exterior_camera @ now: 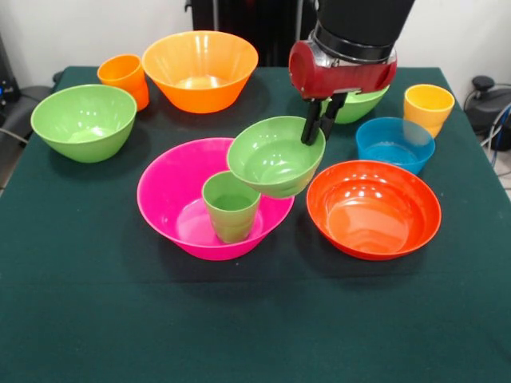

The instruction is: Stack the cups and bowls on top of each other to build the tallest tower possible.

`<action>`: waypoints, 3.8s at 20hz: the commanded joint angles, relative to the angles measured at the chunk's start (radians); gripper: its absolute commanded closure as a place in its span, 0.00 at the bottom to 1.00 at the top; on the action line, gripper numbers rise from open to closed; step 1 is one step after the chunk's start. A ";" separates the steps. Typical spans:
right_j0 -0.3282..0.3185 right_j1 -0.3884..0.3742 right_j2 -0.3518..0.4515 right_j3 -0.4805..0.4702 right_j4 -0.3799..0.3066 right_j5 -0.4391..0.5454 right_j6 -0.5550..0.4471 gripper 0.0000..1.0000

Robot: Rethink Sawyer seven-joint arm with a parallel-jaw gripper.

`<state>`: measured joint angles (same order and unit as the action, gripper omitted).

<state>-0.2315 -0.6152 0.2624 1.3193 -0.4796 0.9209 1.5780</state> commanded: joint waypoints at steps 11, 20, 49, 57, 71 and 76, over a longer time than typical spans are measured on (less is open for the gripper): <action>-0.028 0.078 0.097 -0.042 -0.079 0.106 -0.299 1.00; -0.039 0.067 0.092 -0.032 -0.084 0.096 -0.294 1.00; -0.089 0.083 0.104 -0.063 -0.118 0.125 -0.361 1.00; -0.093 0.082 0.106 -0.043 -0.133 0.105 -0.351 1.00; -0.108 0.088 0.139 -0.046 -0.171 0.106 -0.344 1.00; -0.110 0.092 0.149 -0.051 -0.179 0.108 -0.347 1.00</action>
<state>-0.3297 -0.5895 0.3354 1.2889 -0.5713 0.9719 1.5737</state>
